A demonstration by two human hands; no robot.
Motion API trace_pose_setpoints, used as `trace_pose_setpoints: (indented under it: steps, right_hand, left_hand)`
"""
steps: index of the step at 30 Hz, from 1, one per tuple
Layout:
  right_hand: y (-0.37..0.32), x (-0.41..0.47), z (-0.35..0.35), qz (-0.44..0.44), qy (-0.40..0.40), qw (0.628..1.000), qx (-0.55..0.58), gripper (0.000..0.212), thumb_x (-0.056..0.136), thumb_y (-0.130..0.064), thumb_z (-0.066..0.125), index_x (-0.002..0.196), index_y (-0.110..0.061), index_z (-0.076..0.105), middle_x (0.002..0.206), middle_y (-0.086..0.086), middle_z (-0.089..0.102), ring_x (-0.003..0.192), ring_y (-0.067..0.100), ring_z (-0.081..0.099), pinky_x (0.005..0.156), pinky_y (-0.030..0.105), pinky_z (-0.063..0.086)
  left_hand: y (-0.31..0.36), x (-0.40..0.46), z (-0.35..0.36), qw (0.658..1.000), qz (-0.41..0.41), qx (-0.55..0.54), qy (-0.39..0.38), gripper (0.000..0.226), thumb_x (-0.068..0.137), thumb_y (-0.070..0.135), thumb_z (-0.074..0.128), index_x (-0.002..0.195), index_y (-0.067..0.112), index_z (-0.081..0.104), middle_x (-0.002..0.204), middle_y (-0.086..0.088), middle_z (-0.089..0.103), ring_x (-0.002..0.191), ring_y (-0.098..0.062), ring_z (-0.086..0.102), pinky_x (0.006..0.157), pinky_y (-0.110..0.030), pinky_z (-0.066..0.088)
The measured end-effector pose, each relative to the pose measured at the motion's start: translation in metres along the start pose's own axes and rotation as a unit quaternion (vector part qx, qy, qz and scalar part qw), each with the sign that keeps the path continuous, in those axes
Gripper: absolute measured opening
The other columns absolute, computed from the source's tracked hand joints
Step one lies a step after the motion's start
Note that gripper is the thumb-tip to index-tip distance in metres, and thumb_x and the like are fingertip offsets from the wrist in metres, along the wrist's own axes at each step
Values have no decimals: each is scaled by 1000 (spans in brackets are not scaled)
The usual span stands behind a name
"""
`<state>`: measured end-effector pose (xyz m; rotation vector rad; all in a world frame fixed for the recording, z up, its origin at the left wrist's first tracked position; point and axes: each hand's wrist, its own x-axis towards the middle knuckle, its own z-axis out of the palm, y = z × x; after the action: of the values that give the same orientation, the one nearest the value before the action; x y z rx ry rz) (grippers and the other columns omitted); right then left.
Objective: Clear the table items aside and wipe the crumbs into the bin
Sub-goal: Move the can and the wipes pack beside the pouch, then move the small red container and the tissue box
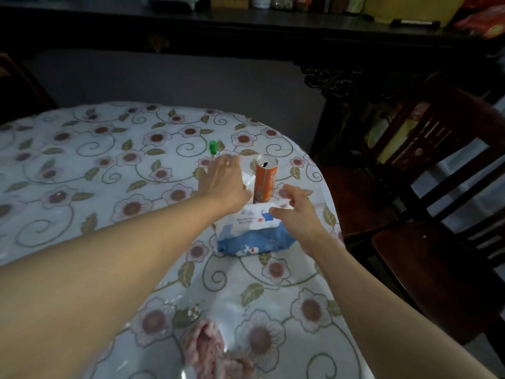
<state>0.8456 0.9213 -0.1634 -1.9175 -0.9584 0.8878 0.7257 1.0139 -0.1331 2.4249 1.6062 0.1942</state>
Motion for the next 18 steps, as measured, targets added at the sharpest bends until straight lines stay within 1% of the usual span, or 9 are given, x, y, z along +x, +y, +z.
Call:
trace_pose_setpoints:
  steps: [2,4,5,7,9,12,14,16,18]
  right_hand:
    - [-7,-18,13,-4,-8,1000,-17,61,83,-12,65,138,-16,40,138,8,43,127,23,41,105,34,37]
    - [-13,-36,27,2,-27,1000,-15,58,86,-10,63,139,-16,38,138,8,42,116,19,46,89,28,39]
    - [-17,-47,37,5,-41,999,-11,58,88,-9,62,140,-15,37,137,8,43,107,17,46,82,27,39]
    - [-21,-66,57,8,-66,998,-17,58,88,-8,61,141,-15,36,138,11,42,98,17,45,77,29,40]
    - [-25,-87,79,8,-88,996,-26,60,88,-11,62,141,-16,36,141,11,39,105,22,47,80,31,40]
    - [-32,-113,115,4,-116,993,-31,60,88,-15,63,141,-16,35,147,9,35,129,26,40,95,35,42]
    - [-38,-128,139,5,-140,990,-33,60,87,-13,63,141,-14,35,146,9,36,131,26,39,102,36,40]
    - [-43,-143,162,-5,-151,987,-54,61,84,-13,65,139,-13,37,144,11,38,131,27,40,107,41,38]
    - [-50,-160,187,-15,-155,985,-71,62,83,-14,66,139,-14,39,143,11,39,132,28,38,108,46,37]
  left_hand:
    - [-24,-23,-10,1000,-18,2,-11,77,79,35,67,143,14,29,145,-13,38,132,-32,37,104,-45,35]
    - [-51,-45,-21,999,-42,10,-33,74,81,35,66,143,15,30,143,-12,39,132,-32,36,104,-45,34]
    - [-66,-58,-27,997,-57,13,-50,74,82,36,65,144,15,29,143,-12,37,133,-32,35,105,-45,33]
    - [-95,-81,-39,993,-82,20,-85,74,83,37,64,145,16,29,145,-12,36,133,-32,35,106,-45,33]
    - [-122,-107,-48,988,-103,13,-112,74,81,37,66,144,16,31,144,-12,38,132,-32,38,106,-44,37]
    - [-159,-141,-59,984,-129,-2,-120,74,80,35,67,143,16,33,143,-10,41,130,-31,41,104,-40,39]
    - [-183,-161,-64,982,-142,-5,-124,75,80,36,66,144,17,31,144,-9,40,132,-30,41,105,-40,39]
    - [-206,-180,-68,979,-150,-10,-139,75,80,39,65,144,18,31,145,-7,42,130,-30,43,104,-41,41]
    - [-232,-201,-73,975,-161,-13,-154,75,79,36,65,144,21,29,144,-6,43,128,-29,45,101,-40,42]
